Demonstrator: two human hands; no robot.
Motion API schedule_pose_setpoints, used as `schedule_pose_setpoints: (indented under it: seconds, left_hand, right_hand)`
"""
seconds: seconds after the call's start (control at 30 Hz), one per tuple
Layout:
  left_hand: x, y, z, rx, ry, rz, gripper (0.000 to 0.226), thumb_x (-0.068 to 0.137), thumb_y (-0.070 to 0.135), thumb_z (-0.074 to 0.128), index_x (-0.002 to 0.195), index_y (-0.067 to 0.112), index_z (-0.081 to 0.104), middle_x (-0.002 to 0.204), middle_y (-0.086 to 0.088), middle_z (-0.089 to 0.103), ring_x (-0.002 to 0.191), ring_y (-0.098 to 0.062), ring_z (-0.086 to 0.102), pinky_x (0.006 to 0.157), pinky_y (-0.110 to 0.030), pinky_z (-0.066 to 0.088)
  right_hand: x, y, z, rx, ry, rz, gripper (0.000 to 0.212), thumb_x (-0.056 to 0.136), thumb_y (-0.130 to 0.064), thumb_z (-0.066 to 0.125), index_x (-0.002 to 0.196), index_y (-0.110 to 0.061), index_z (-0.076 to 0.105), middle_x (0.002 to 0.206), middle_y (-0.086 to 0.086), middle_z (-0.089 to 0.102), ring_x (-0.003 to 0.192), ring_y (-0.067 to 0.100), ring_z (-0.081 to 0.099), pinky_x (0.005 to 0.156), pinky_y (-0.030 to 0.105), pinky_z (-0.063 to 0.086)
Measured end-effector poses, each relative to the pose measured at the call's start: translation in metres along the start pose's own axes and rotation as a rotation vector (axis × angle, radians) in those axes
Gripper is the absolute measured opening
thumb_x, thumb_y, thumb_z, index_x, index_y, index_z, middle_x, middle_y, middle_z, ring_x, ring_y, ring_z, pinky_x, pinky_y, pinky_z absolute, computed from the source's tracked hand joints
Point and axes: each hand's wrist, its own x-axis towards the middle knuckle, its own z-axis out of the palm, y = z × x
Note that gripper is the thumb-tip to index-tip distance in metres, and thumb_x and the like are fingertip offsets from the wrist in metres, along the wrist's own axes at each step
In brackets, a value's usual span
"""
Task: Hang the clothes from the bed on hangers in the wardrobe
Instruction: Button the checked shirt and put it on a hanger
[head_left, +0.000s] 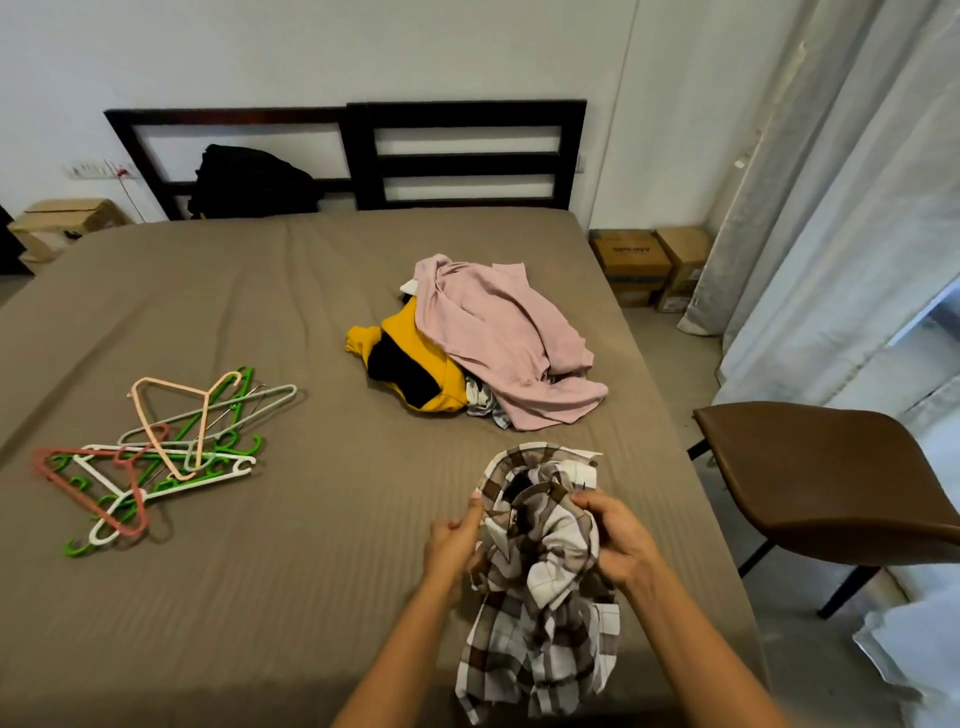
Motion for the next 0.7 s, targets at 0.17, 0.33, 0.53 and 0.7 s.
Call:
schedule_pose_setpoints:
  seconds: [0.17,0.33,0.53,0.7]
  left_hand:
    - [0.043,0.020,0.015,0.136,-0.203,-0.127,0.084,0.060,0.053,0.082,0.121,0.005,0.050,0.104,-0.013,0.065,0.083,-0.022,0.067,0.066,-0.030,0.055]
    - [0.047,0.050,0.029,0.406,0.082,0.200,0.022,0.085,0.008,0.059,0.106,0.004,0.065,0.094,-0.014,0.065,0.081,-0.025,0.059,0.065,-0.029,0.045]
    - [0.065,0.139,0.023,0.215,0.336,0.719,0.019,0.094,0.013,0.052,0.107,0.006,0.064,0.095,-0.017,0.065,0.087,-0.034,0.058,0.068,-0.035,0.040]
    - [0.102,0.174,0.023,0.306,0.164,0.826,0.071,0.086,0.041,0.062,0.143,0.013,0.030,0.135,-0.008,0.046,0.122,-0.023,0.044,0.095,-0.036,0.039]
  right_hand:
    - [-0.027,-0.012,0.018,-0.049,-0.112,-0.076,0.025,0.082,0.011,0.038,0.092,0.002,0.059,0.075,0.017,0.068,0.063,0.025,0.069,0.058,0.032,0.058]
    - [-0.017,-0.029,0.017,-0.598,0.129,-0.196,0.024,0.086,0.011,0.046,0.085,-0.007,0.062,0.073,0.009,0.067,0.060,0.013,0.064,0.054,0.021,0.051]
    - [0.033,-0.042,0.007,-0.831,0.324,-0.770,0.020,0.090,-0.009,0.058,0.107,-0.018,0.064,0.103,0.005,0.069,0.092,0.016,0.064,0.083,0.033,0.050]
    - [0.113,-0.043,0.026,-1.460,-0.068,-0.661,0.106,0.078,-0.072,0.045,0.147,-0.006,-0.001,0.153,0.005,0.004,0.143,0.014,0.008,0.115,0.021,0.013]
